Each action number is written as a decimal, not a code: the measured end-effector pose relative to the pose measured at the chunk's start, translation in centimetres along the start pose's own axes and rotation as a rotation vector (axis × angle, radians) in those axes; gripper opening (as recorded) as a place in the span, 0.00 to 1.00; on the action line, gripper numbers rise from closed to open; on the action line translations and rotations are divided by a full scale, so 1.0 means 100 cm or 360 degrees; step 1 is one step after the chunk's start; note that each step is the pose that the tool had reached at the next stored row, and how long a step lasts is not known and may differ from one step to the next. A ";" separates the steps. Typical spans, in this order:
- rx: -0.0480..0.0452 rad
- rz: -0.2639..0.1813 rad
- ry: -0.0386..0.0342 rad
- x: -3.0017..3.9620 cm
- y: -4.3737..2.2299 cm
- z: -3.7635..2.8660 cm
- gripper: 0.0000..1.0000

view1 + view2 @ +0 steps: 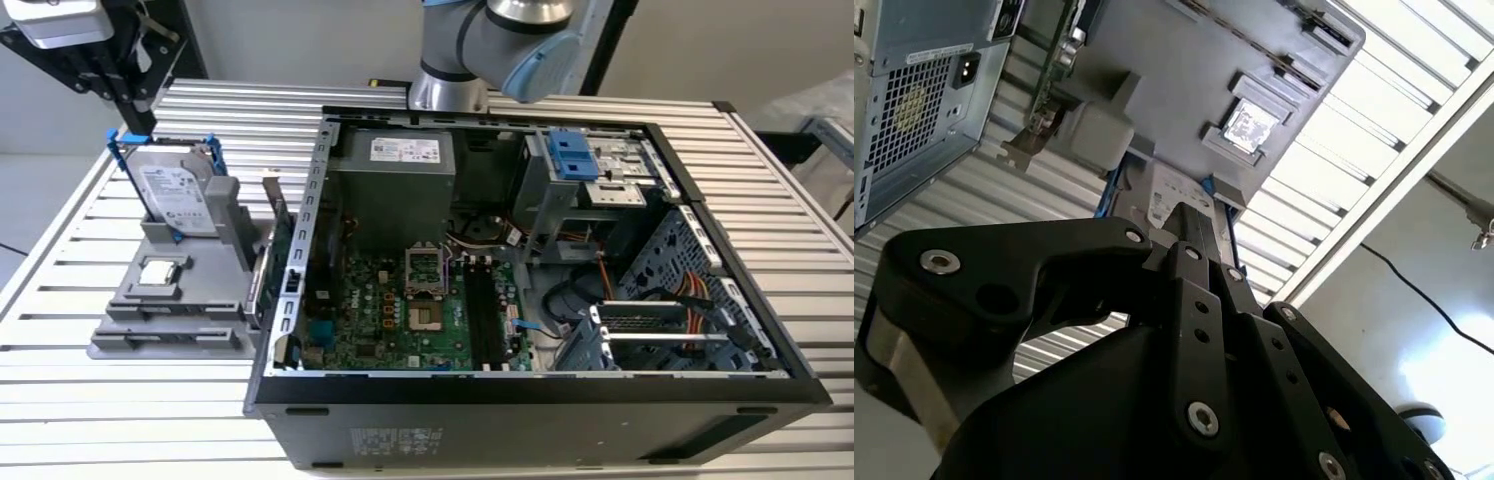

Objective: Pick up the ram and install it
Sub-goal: 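Reach for the ram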

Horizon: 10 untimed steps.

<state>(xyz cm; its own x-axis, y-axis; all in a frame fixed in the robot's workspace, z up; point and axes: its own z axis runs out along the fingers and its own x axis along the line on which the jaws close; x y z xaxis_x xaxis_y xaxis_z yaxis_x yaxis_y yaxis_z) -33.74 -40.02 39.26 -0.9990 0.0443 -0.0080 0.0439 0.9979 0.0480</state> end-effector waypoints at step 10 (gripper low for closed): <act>0.0000 0.0000 0.0000 -0.0002 -0.0039 -0.0002 0.00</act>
<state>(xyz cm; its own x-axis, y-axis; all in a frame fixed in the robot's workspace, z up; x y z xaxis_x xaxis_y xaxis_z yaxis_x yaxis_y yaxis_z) -33.74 -40.41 39.26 -0.9990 0.0442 -0.0081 0.0438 0.9979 0.0480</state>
